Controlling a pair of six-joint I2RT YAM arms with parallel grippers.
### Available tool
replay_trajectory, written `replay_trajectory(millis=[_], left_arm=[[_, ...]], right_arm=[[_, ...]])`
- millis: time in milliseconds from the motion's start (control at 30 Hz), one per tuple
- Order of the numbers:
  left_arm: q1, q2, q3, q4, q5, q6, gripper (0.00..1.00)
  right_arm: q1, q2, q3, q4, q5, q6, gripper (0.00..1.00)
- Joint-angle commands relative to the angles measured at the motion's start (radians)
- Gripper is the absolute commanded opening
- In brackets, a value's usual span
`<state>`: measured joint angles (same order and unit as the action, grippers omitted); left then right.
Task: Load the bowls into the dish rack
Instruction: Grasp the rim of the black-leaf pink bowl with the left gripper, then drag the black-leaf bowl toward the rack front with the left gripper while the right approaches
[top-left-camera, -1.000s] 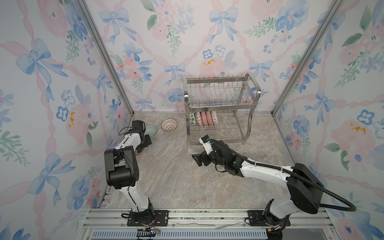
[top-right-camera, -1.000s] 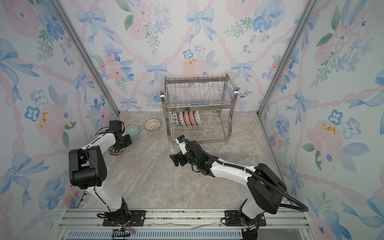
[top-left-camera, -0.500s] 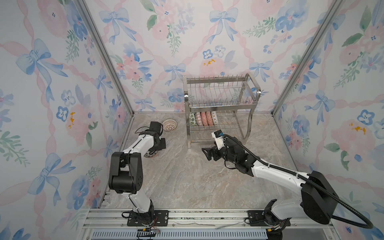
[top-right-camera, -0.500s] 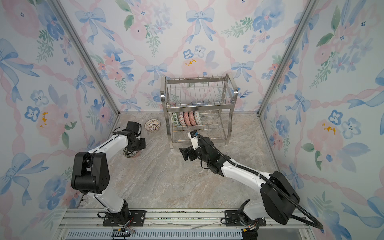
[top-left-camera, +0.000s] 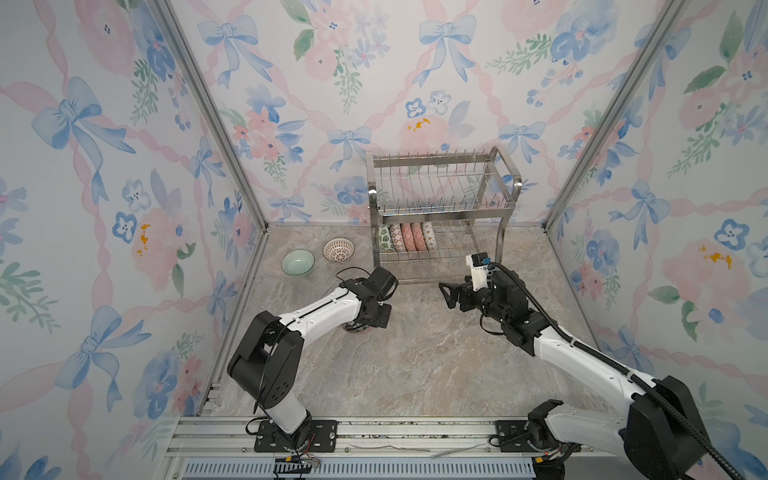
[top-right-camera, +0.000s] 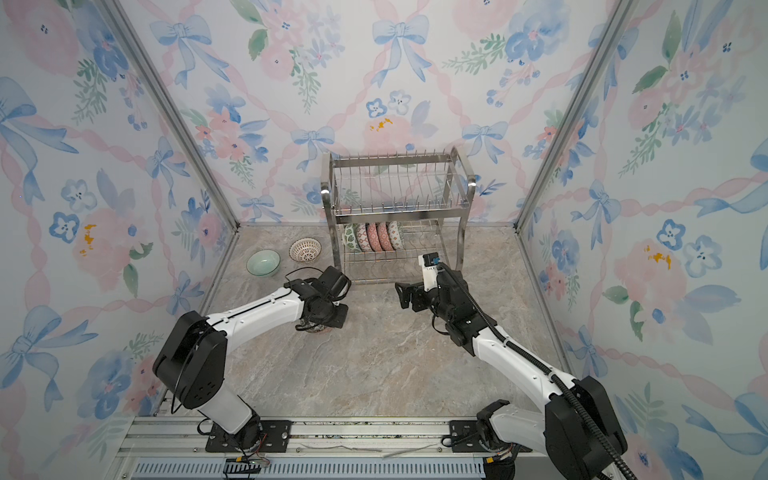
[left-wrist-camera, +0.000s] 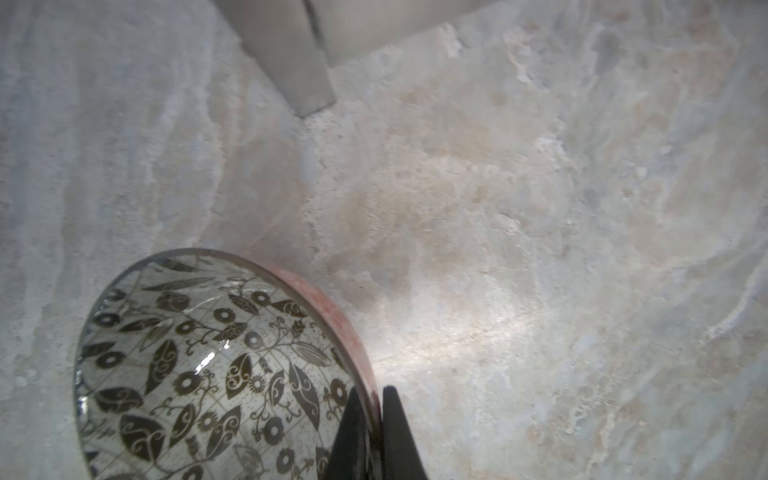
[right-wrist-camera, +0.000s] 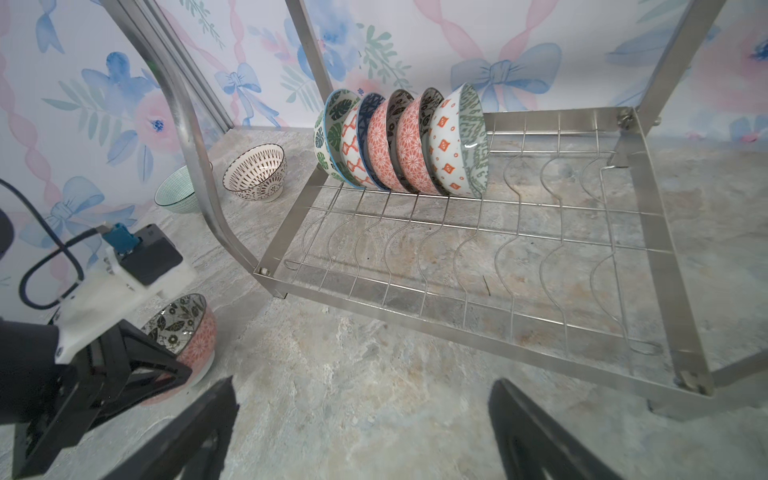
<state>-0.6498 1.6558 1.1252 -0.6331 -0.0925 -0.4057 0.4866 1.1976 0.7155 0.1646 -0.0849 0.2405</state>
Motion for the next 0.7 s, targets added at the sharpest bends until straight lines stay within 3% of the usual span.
replay_trajectory(millis=[0,433,667], left_arm=[[-0.035,0.052,0.067,-0.006,-0.02,-0.04,0.0],[-0.14,0.243,0.237,-0.002,0.021,-0.054,0.0],[-0.168,0.271,0.271,-0.002,0.025,-0.061,0.11]], right_arm=[[-0.008,-0.033,-0.013,-0.03,-0.033,0.02,0.97],[-0.01,-0.108,-0.034,-0.106,-0.003,0.019,0.97],[-0.042,-0.14,-0.04,-0.127,-0.015,0.026,0.97]])
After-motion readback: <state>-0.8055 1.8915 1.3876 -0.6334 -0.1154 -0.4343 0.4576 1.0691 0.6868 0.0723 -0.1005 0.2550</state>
